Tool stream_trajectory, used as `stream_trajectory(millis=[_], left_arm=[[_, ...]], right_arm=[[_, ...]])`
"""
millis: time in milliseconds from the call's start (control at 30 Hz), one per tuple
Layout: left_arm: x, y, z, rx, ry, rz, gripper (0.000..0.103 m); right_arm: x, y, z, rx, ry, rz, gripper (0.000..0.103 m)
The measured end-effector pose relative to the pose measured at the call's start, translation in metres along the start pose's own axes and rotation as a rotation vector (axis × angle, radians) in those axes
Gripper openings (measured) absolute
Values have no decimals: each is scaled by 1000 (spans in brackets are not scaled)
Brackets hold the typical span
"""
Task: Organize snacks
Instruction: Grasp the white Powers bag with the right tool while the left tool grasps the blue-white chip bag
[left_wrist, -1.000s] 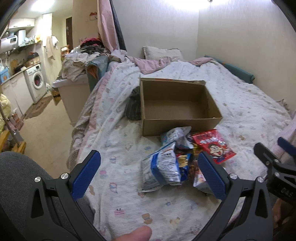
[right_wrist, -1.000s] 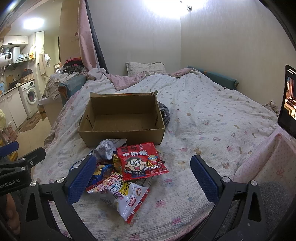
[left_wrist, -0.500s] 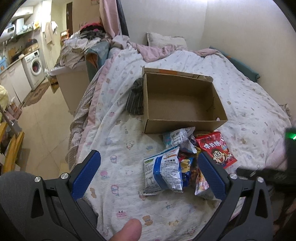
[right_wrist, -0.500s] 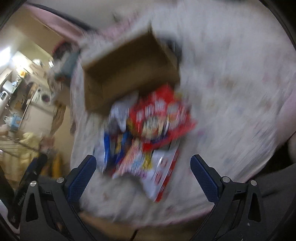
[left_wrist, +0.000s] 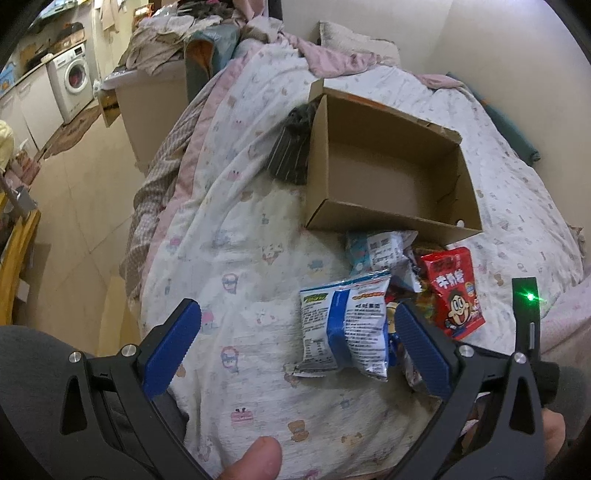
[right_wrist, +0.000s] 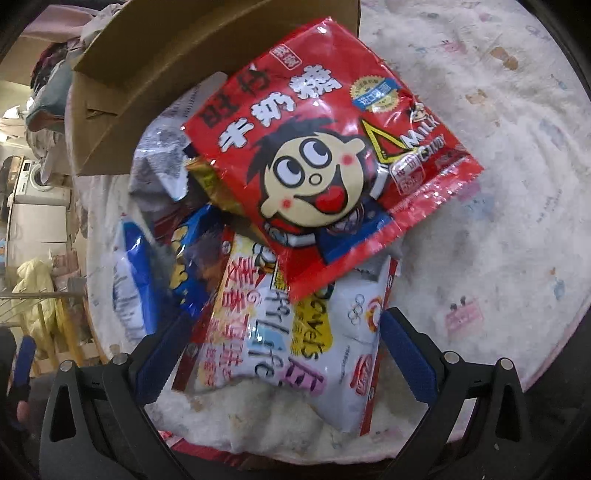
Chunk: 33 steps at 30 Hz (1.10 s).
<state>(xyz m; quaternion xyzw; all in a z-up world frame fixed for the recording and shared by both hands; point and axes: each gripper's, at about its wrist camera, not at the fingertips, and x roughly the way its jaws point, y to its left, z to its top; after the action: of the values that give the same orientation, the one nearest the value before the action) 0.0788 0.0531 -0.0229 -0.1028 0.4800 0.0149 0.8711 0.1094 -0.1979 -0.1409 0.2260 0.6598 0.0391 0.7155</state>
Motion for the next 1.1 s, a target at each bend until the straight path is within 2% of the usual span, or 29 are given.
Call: stream_trajectory(millis=[133,200,300,367,467,533,633,667,733,800,833,900,1000,1100], left_arm=[[7,1,2,-6,26,4,103],[13,-1,2,-7,52,5,103],[21,-5,3,2,96,8,103],[26,-9,5,12,129,5,103],[33,-8,11,-18,172,-49,103],[43,-8,18,-25,204,-39,103],[73,-9,22,-27,324,-56,103],[90,-7,20,-56,380,-74,103],[109,-4,14,-99,446,-71,103],[124,-5,7,-118,503,-92,103],[128,-6,4,-127,511,-102,103],[135,-10,2,-137,520,-113,103],[144,-15,0,-152,539,-128,103],[151,-27,-4,-120,550,-130,102]], right_arm=[[6,-7,3,-4,6,27,100],[6,-9,5,-30,9,32,83],[-1,-14,4,-52,7,44,72],[-7,-19,4,-53,12,75,70],[-21,-27,0,-58,23,122,69],[-32,-34,-4,-57,35,172,69],[-54,-45,-12,-51,40,252,69],[-60,-47,-11,-59,29,267,69],[-85,-46,-8,-95,-49,330,69],[-102,-39,-6,-146,-109,346,69],[-113,-38,-2,-168,-147,348,69],[-119,-37,3,-174,-167,367,69],[-122,-44,15,-162,-175,373,69],[-115,-45,24,-147,-170,365,69]])
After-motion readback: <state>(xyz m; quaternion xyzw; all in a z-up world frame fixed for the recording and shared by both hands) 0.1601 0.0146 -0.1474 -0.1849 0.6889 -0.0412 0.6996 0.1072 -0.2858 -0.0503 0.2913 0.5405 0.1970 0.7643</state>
